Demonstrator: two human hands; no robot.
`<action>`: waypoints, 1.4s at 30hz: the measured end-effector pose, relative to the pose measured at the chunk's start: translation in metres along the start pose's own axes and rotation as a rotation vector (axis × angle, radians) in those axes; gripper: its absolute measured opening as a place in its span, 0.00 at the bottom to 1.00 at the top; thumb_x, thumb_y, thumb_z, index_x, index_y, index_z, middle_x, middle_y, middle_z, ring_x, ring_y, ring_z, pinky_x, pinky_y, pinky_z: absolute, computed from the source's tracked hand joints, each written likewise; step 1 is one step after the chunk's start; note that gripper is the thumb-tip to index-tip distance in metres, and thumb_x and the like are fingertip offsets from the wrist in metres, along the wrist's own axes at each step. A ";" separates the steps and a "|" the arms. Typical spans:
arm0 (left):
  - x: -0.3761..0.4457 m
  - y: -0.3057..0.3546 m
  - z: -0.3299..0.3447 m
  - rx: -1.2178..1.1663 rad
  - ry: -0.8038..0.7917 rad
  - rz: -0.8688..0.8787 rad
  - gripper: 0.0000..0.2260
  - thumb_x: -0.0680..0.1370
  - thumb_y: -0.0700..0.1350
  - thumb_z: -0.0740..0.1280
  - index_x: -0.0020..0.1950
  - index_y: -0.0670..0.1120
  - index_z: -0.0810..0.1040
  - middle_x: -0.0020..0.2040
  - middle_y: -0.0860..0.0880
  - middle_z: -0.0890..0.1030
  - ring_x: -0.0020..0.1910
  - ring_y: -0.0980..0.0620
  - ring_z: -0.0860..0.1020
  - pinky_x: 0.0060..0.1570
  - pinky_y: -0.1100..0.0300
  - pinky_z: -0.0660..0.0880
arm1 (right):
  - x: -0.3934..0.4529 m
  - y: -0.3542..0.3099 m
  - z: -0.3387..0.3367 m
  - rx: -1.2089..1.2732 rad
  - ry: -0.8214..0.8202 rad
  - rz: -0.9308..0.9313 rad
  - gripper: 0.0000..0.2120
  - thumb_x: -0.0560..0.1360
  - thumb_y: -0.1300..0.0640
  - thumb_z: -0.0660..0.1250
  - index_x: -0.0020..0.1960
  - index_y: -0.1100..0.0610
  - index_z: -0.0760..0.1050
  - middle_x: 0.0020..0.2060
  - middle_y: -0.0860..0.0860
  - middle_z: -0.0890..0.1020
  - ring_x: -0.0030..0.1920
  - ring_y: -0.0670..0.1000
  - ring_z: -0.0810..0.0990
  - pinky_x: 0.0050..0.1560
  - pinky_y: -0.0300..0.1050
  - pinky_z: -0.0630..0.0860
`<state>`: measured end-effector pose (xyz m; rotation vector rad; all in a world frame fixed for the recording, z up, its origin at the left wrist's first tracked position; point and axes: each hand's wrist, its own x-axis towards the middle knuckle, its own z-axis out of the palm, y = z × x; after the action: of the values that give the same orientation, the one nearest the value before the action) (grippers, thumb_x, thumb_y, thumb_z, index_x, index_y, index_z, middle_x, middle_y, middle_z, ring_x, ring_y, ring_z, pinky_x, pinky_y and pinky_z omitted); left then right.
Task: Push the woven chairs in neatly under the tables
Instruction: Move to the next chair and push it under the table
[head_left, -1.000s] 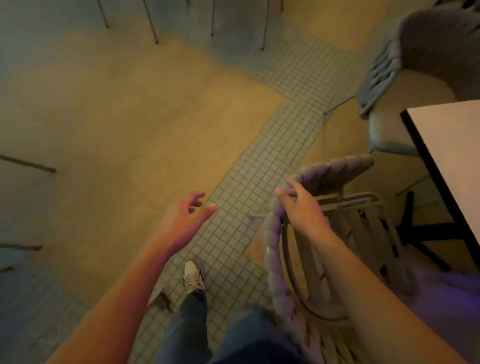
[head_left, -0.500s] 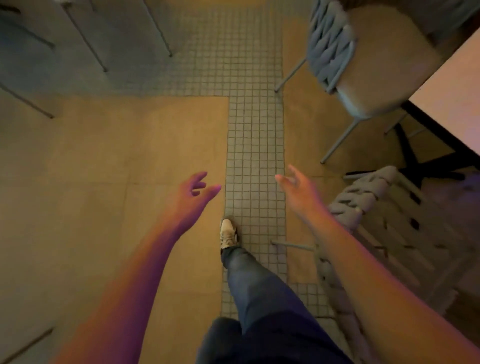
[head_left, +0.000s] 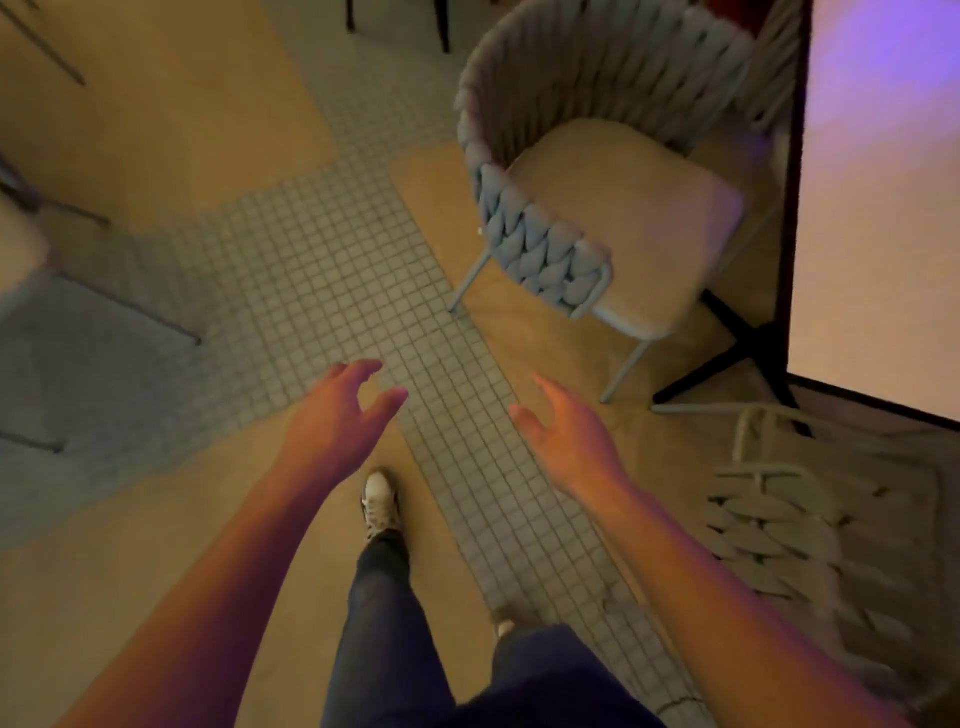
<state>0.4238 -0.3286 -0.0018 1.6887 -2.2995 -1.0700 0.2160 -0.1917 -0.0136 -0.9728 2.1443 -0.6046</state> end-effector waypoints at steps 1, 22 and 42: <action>0.028 0.000 -0.014 0.028 -0.025 0.037 0.25 0.75 0.61 0.63 0.68 0.50 0.73 0.65 0.47 0.75 0.62 0.47 0.75 0.58 0.51 0.72 | 0.014 -0.010 -0.001 0.002 0.038 0.045 0.29 0.76 0.42 0.60 0.73 0.52 0.62 0.71 0.51 0.69 0.70 0.50 0.67 0.64 0.42 0.63; 0.538 0.258 -0.064 0.368 -0.340 0.743 0.24 0.74 0.53 0.69 0.69 0.47 0.73 0.64 0.42 0.75 0.63 0.41 0.75 0.61 0.49 0.70 | 0.313 -0.115 -0.054 0.549 0.920 0.711 0.32 0.75 0.50 0.65 0.75 0.53 0.55 0.74 0.54 0.60 0.72 0.55 0.61 0.68 0.53 0.65; 0.778 0.504 0.149 0.924 -0.568 1.385 0.27 0.77 0.45 0.65 0.75 0.48 0.63 0.70 0.40 0.67 0.63 0.33 0.69 0.58 0.38 0.70 | 0.415 -0.091 -0.042 0.517 1.339 1.424 0.35 0.66 0.61 0.70 0.72 0.55 0.64 0.74 0.56 0.61 0.73 0.60 0.59 0.67 0.52 0.60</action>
<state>-0.3466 -0.8615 -0.0670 -0.6092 -3.4250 -0.0977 0.0286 -0.5669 -0.0938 1.6337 2.6376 -0.9995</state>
